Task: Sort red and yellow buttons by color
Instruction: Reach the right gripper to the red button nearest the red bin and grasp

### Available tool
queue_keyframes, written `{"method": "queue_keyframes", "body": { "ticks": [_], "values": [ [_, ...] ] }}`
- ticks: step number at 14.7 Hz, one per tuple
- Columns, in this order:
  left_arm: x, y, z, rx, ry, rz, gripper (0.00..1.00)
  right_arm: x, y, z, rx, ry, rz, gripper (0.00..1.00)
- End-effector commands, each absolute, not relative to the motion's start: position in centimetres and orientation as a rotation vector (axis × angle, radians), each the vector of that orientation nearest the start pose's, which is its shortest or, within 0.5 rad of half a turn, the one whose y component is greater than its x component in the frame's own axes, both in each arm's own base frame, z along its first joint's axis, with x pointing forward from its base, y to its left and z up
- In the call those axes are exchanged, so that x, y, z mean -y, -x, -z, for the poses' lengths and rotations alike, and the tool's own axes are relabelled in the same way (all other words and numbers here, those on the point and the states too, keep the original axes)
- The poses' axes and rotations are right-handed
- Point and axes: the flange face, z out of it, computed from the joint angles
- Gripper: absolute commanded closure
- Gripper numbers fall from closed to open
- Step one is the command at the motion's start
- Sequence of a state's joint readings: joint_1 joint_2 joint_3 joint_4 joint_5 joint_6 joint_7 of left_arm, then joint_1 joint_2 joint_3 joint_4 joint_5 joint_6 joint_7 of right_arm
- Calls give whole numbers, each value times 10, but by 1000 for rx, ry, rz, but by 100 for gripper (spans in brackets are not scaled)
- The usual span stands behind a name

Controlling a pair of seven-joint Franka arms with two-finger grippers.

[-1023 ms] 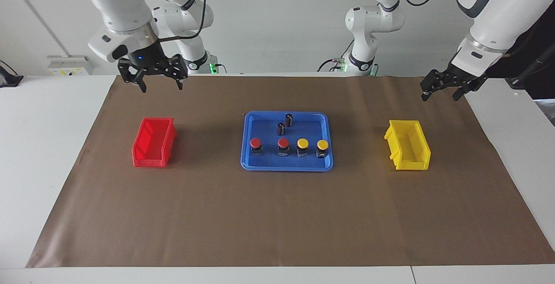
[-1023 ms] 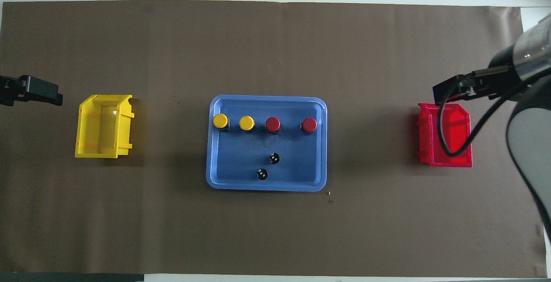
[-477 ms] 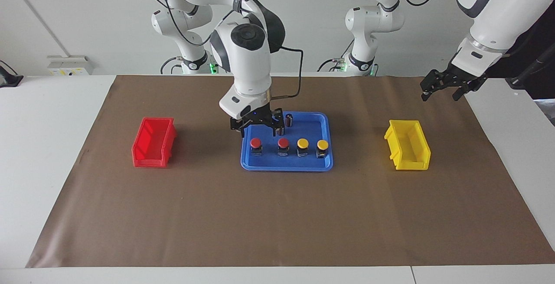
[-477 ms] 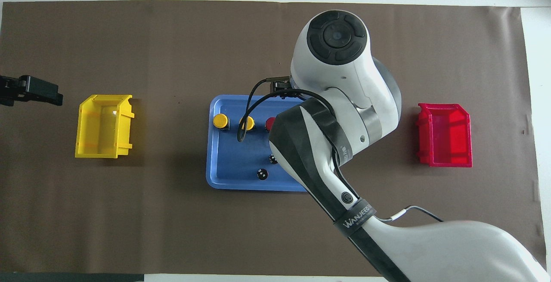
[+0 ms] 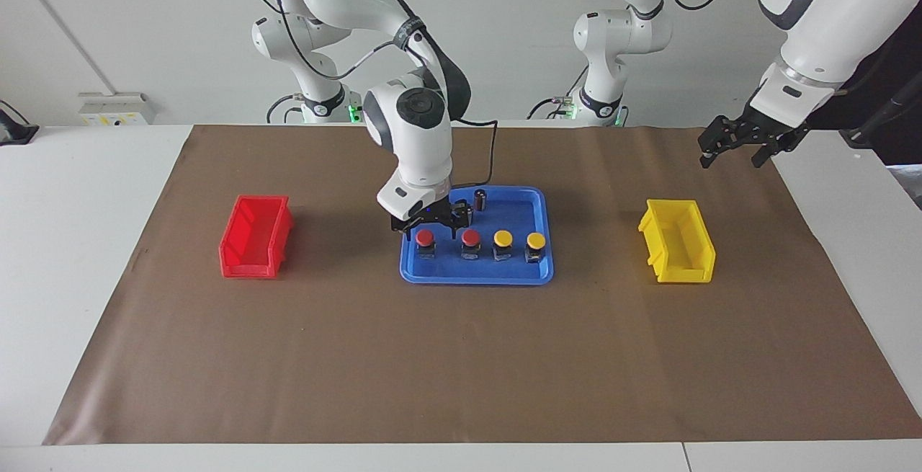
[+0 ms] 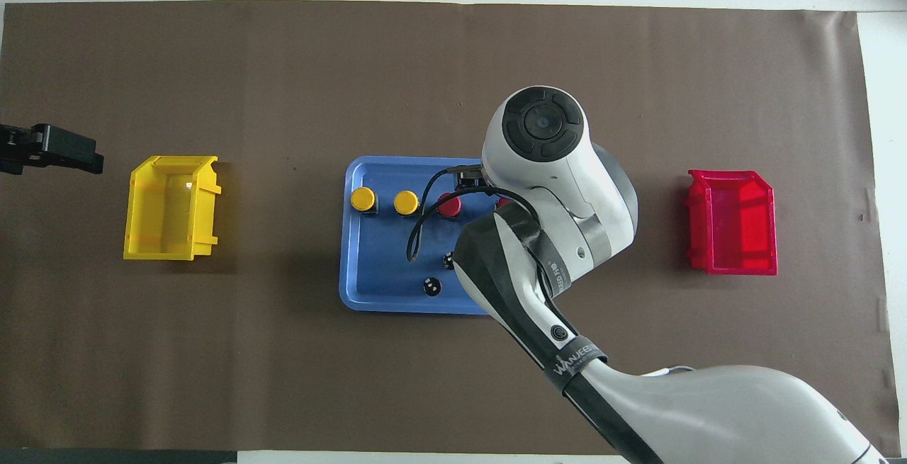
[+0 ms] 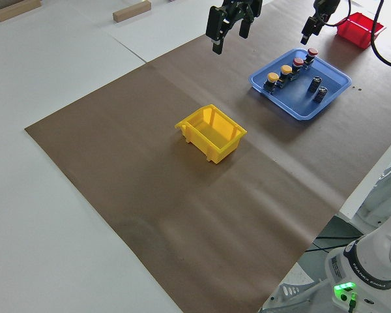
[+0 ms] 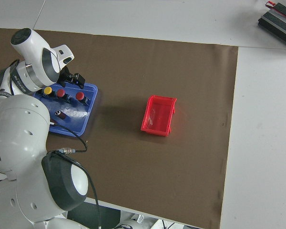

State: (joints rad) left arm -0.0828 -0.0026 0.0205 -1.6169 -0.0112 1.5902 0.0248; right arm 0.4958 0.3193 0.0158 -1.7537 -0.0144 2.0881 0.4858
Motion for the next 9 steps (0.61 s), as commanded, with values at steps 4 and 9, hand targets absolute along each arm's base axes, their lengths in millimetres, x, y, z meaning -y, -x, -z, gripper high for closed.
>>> {"method": "queue_keyframes", "body": {
  "ticks": [4,9],
  "values": [
    [32,-547,-606,-137,3163,-47,0,-297,-541,-375,128,3132,35,17],
    [32,-547,-606,-135,3163,-49,0,-297,-539,-356,129,3123,58,25]
  ]
}}
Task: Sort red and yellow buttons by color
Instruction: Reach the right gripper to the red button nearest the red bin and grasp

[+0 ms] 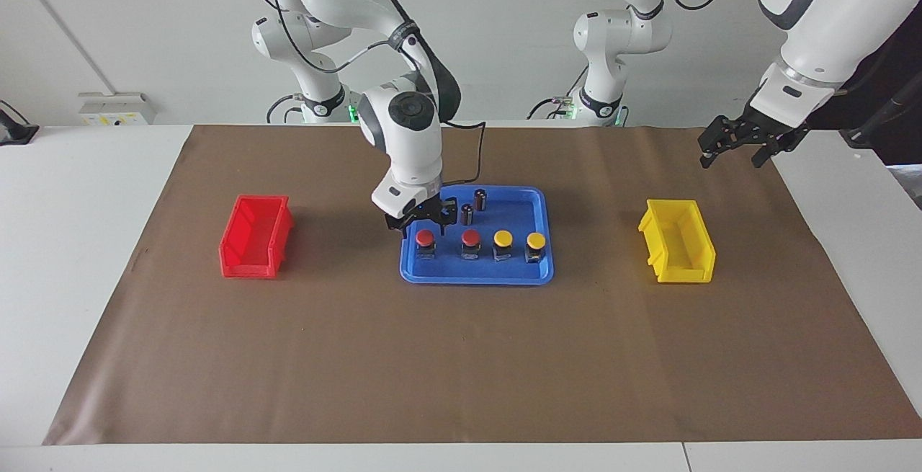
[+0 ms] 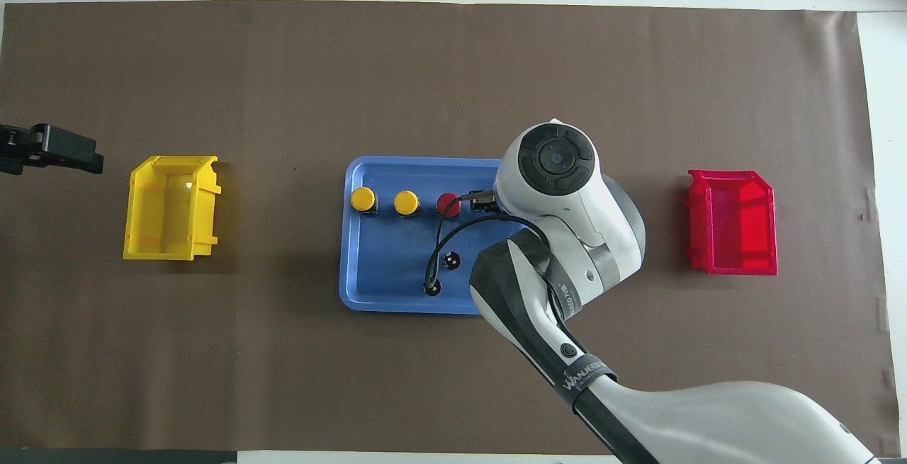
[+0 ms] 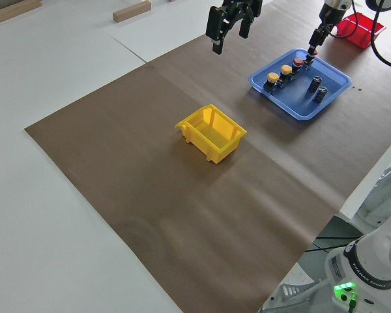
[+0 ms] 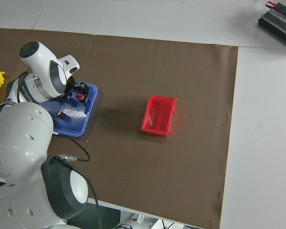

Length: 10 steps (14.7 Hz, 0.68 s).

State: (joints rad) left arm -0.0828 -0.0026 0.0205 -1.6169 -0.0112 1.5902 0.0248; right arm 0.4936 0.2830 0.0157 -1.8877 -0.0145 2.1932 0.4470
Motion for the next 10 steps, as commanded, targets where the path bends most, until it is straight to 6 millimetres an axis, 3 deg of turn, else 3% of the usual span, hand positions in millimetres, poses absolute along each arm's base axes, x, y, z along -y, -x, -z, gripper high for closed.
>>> {"method": "queue_keyframes", "body": {
  "ticks": [1,3,5,8,9,10],
  "values": [
    [32,-547,-606,-135,3163,-47,0,-296,-540,-349,126,3128,45,26],
    [32,-547,-606,-135,3163,-49,0,-297,-542,-346,124,3122,62,29],
    [32,-547,-606,-135,3163,-47,0,-298,-542,-346,124,3122,60,38],
    [32,-547,-606,-135,3163,-47,0,-298,-543,-349,124,3129,41,74],
    [32,-547,-606,-135,3163,-51,0,-301,-546,-361,126,3136,22,86],
    [32,-546,-605,-135,3163,-63,0,-302,-558,-391,115,3139,16,88]
  ]
}}
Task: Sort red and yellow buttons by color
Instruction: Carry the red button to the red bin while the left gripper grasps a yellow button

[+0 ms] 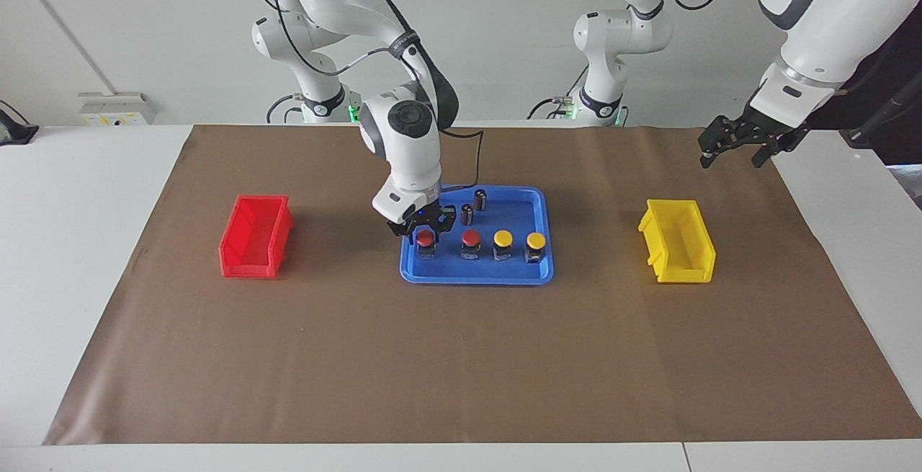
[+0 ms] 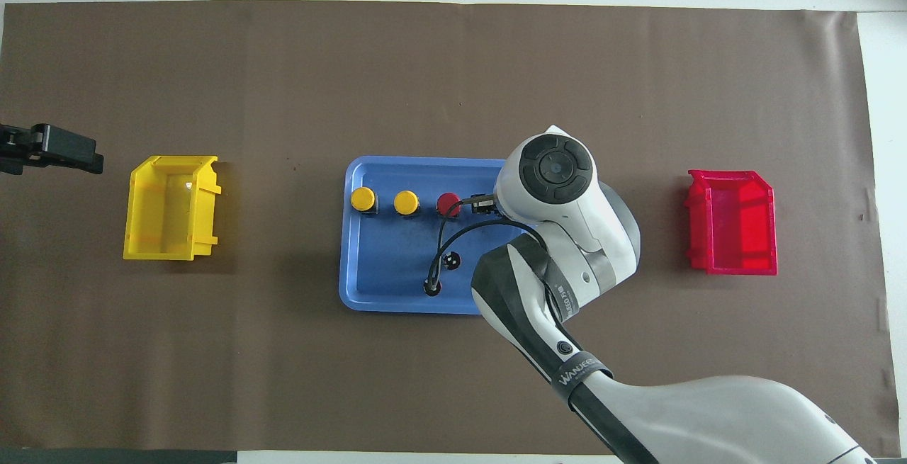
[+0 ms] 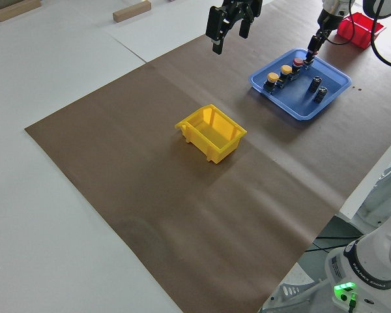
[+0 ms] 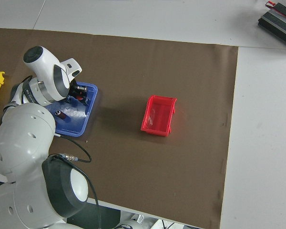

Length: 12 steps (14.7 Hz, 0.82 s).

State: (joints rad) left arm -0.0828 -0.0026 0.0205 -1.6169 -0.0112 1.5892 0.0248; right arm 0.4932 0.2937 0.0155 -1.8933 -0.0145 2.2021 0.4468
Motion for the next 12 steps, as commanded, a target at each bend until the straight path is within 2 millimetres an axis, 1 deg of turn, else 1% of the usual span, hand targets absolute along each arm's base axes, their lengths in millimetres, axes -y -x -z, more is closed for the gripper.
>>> {"method": "queue_keyframes", "body": {
  "ticks": [1,2,3,4,5,6,7,8,9,10,11,12],
  "values": [
    [32,-546,-606,-132,3163,-56,0,-300,-569,-422,94,3141,-18,88],
    [32,-547,-605,-132,3163,-54,0,-283,-578,-444,69,3150,-54,88],
    [32,-545,-605,-133,3162,-71,0,-255,-580,-470,118,3149,-76,88],
    [30,-546,-607,-121,3160,-61,0,-225,-572,-493,186,3145,-86,88],
    [28,-547,-608,-75,3163,-45,0,-186,-562,-498,203,3145,-114,88],
    [39,-547,-605,3,3165,-39,0,-136,-555,-500,190,3144,-120,88],
    [60,-539,-598,63,3163,-17,0,-96,-551,-498,217,3135,-123,88],
    [93,-529,-584,70,3167,26,0,-63,-551,-492,238,3128,-121,88],
    [120,-515,-566,119,3173,56,0,-38,-550,-484,234,3127,-120,88],
    [154,-500,-544,141,3180,92,0,-24,-545,-477,257,3136,-83,88],
    [173,-497,-533,155,3188,122,0,-10,-538,-465,281,3135,-81,88],
    [186,-496,-526,197,3191,131,0,6,-533,-457,295,3135,-57,88]
  ]
}}
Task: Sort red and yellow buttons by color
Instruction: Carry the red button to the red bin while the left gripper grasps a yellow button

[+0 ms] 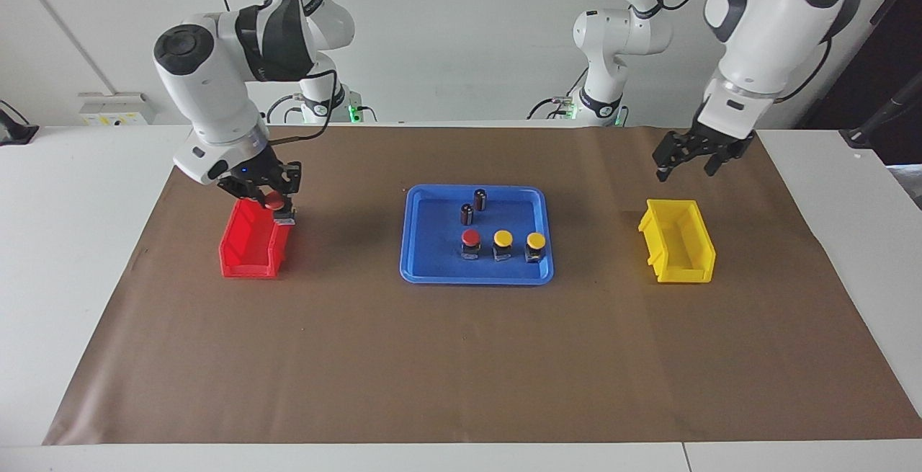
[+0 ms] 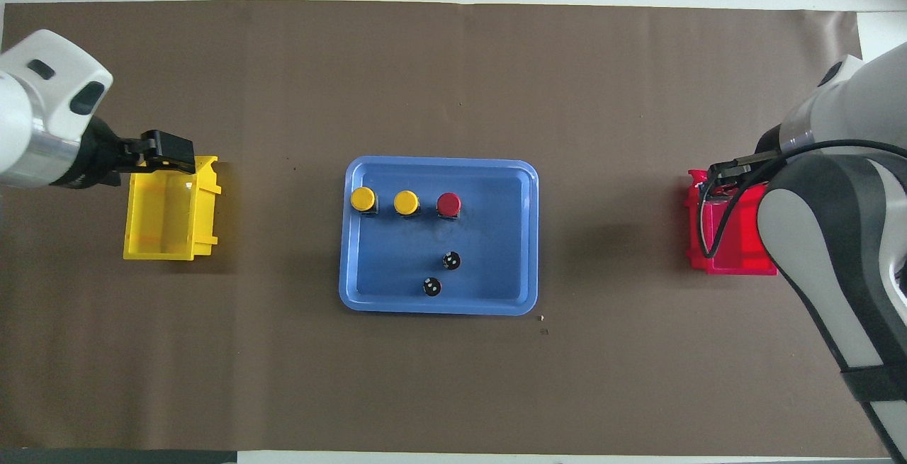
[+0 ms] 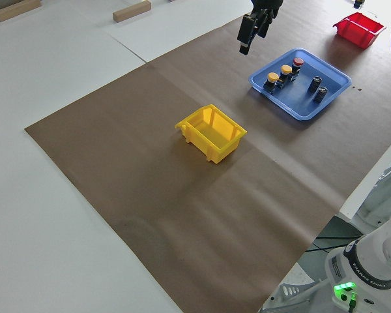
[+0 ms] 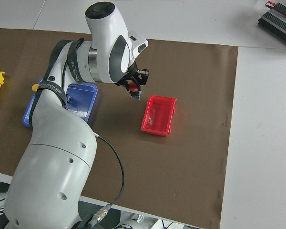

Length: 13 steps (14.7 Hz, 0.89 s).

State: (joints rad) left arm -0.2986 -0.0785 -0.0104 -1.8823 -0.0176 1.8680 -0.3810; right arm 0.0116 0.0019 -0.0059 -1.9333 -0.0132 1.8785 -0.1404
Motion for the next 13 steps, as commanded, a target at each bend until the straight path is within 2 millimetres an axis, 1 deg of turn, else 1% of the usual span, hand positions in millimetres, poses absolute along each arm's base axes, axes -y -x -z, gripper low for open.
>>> {"method": "queue_keyframes", "body": {
  "ticks": [1,2,3,4,5,6,7,8,9,13],
  "values": [
    [215,-494,-508,216,3186,100,0,15,-528,-450,309,3134,-53,88],
    [246,-490,-493,239,3189,94,1,20,-526,-448,317,3132,-57,88],
    [268,-494,-464,340,3177,74,6,23,-522,-445,336,3137,-69,88],
    [282,-497,-443,378,3173,68,12,25,-520,-442,359,3147,-65,88],
    [293,-498,-424,365,3174,65,17,32,-518,-437,348,3152,-52,88],
    [300,-502,-407,363,3173,63,21,38,-515,-429,349,3155,-36,88],
    [304,-505,-397,392,3176,75,23,41,-510,-426,397,3152,-21,88],
    [312,-506,-385,395,3178,78,23,48,-505,-420,403,3150,-22,88],
    [317,-505,-379,384,3181,82,23,53,-501,-415,394,3150,-31,88],
    [317,-505,-363,383,3173,64,23,52,-494,-395,397,3150,-17,88]
  ]
}}
